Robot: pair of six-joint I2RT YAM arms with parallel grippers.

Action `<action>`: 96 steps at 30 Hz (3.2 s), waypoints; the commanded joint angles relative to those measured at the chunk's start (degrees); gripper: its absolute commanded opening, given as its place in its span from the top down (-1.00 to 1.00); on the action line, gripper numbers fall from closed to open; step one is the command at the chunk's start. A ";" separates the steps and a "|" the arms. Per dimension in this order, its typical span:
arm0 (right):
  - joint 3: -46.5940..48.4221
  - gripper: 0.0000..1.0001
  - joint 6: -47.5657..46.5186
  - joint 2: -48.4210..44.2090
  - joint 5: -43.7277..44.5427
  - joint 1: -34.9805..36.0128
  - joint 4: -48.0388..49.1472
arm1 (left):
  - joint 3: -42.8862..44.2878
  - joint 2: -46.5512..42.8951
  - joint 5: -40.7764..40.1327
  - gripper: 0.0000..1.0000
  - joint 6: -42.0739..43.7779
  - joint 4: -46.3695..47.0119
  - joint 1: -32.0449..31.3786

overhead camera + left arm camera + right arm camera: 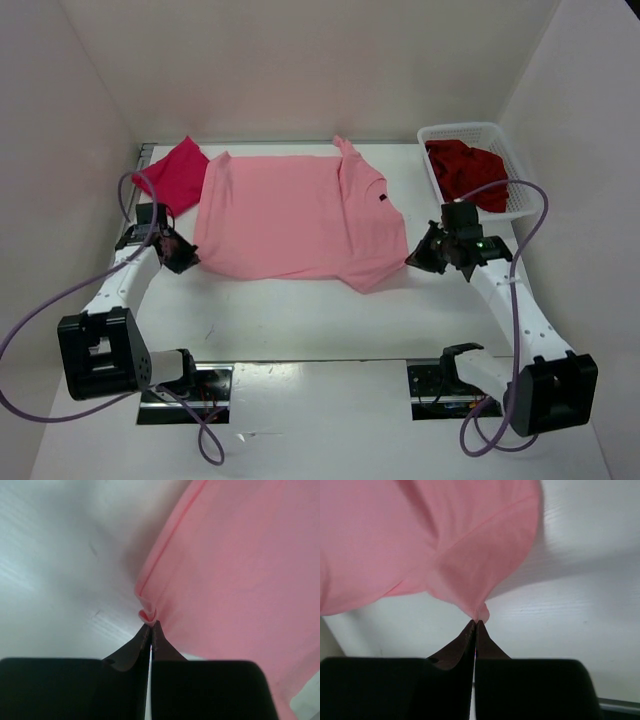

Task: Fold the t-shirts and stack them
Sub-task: Flatten out the tshirt, then fold the flattened tshirt in 1/3 of the way

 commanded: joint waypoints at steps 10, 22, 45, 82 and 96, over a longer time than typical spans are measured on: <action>1.44 1.00 2.83 -6.04 -5.86 -0.34 -3.88 | -2.27 -4.26 8.84 1.00 -0.28 -2.06 1.08; 22.45 1.00 -1.65 26.58 2.67 -0.96 12.05 | 11.18 15.43 7.09 1.00 -3.62 6.38 1.08; 55.78 0.44 -3.94 56.66 5.05 -2.19 8.72 | 20.78 29.00 6.74 0.27 -6.34 13.84 1.69; 11.48 0.92 7.13 38.66 15.41 -1.48 25.24 | 2.66 25.92 14.91 1.00 -6.44 18.43 7.85; -8.72 0.94 12.40 6.95 4.17 -14.40 13.21 | -3.57 13.44 18.86 1.00 -1.95 8.24 7.85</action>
